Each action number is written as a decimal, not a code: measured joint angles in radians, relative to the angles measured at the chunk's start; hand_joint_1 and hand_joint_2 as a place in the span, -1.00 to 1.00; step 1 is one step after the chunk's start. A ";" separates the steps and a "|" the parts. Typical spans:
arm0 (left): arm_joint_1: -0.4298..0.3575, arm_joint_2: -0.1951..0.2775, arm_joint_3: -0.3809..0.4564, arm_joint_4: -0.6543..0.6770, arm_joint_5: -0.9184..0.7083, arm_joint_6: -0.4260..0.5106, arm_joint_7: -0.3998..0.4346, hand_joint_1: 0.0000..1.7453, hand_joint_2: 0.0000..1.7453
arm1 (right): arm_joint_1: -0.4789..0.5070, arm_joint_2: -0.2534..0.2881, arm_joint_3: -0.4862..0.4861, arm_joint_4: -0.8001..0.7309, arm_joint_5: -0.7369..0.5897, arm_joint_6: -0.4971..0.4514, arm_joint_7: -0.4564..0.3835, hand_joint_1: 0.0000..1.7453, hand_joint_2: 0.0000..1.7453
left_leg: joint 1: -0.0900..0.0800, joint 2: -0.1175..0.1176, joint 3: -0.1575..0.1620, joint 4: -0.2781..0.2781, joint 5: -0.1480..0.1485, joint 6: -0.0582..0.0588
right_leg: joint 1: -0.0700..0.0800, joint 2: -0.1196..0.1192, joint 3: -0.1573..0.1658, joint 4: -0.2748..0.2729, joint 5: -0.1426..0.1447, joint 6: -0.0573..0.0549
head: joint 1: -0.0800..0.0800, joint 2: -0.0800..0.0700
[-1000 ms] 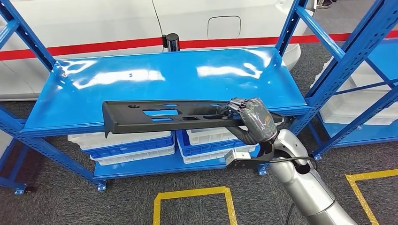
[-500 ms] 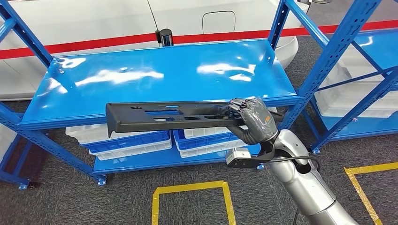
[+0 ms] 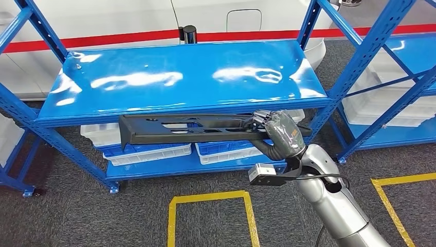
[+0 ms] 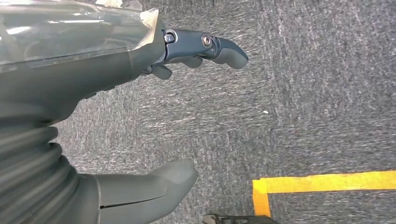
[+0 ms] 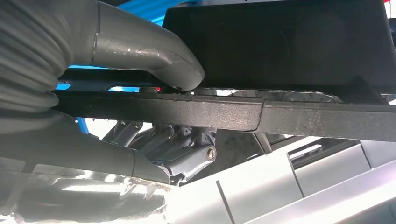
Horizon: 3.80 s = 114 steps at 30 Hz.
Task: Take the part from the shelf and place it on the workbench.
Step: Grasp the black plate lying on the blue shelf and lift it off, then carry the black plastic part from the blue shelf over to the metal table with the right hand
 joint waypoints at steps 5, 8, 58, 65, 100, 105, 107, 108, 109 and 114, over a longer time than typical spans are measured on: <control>0.000 0.001 0.000 0.000 -0.002 0.000 -0.002 -1.00 1.00 | 0.001 -0.001 -0.006 0.000 0.000 0.000 0.000 1.00 1.00 | -0.007 -0.003 -0.035 0.033 0.017 -0.023 | 0.010 0.006 0.105 -0.175 0.018 -0.016 | 0.001 0.000; 0.001 0.002 0.000 0.000 -0.004 0.000 -0.002 -1.00 1.00 | 0.001 -0.001 -0.008 0.000 0.000 -0.001 -0.001 1.00 1.00 | 0.000 -0.008 -0.061 0.072 -0.022 -0.038 | -0.004 0.002 0.087 -0.175 0.036 -0.044 | -0.001 0.000; -0.002 0.001 0.001 0.000 0.004 0.003 -0.001 -1.00 1.00 | 0.015 0.052 -0.052 -0.008 0.065 -0.032 0.028 1.00 1.00 | 0.008 -0.006 0.026 0.004 -0.024 0.001 | 0.001 -0.001 -0.080 0.093 -0.050 -0.017 | 0.005 0.000; -0.001 0.000 0.002 0.000 0.005 0.002 -0.003 -1.00 1.00 | 0.017 0.062 -0.064 -0.009 0.073 -0.030 0.027 1.00 1.00 | -0.001 -0.007 -0.036 0.032 0.019 -0.024 | 0.016 0.000 0.135 -0.189 0.001 -0.011 | 0.005 0.000; 0.003 0.002 0.018 0.000 -0.003 -0.001 -0.007 -1.00 1.00 | 0.034 0.070 -0.145 -0.013 0.062 -0.022 0.016 1.00 1.00 | 0.004 -0.010 -0.060 0.083 -0.040 -0.045 | 0.002 -0.001 0.102 -0.189 0.043 -0.052 | 0.006 0.000; 0.003 0.002 0.018 0.000 -0.004 -0.001 -0.007 -1.00 1.00 | 0.036 0.068 -0.149 -0.012 0.060 -0.022 0.016 1.00 1.00 | 0.013 -0.011 -0.109 0.314 -0.175 -0.062 | 0.008 -0.001 0.051 -0.183 0.082 -0.065 | 0.004 0.000; 0.002 0.002 0.018 0.000 -0.004 -0.001 -0.007 -1.00 1.00 | 0.037 0.067 -0.151 -0.012 0.060 -0.022 0.016 1.00 1.00 | 0.013 -0.012 -0.023 0.205 -0.129 -0.054 | 0.010 0.001 0.036 -0.179 0.092 -0.060 | 0.004 0.000; 0.001 0.003 0.018 0.000 -0.004 -0.001 -0.007 -1.00 1.00 | 0.038 0.066 -0.153 -0.012 0.060 -0.022 0.016 1.00 1.00 | 0.012 -0.013 0.029 0.129 -0.114 -0.048 | 0.011 0.001 0.031 -0.178 0.096 -0.056 | 0.004 0.000; 0.001 0.004 0.018 -0.001 -0.004 -0.001 -0.007 -1.00 1.00 | 0.037 0.066 -0.154 -0.012 0.060 -0.022 0.016 1.00 1.00 | 0.009 -0.014 0.066 0.071 -0.102 -0.041 | 0.012 0.001 0.028 -0.178 0.101 -0.052 | 0.005 0.000; -0.001 0.006 0.018 -0.001 -0.005 0.000 -0.006 -1.00 1.00 | 0.036 0.059 -0.163 -0.012 0.054 -0.022 0.011 1.00 1.00 | 0.002 -0.010 0.077 0.010 -0.069 -0.012 | 0.014 -0.001 0.009 -0.172 0.111 -0.021 | 0.005 0.000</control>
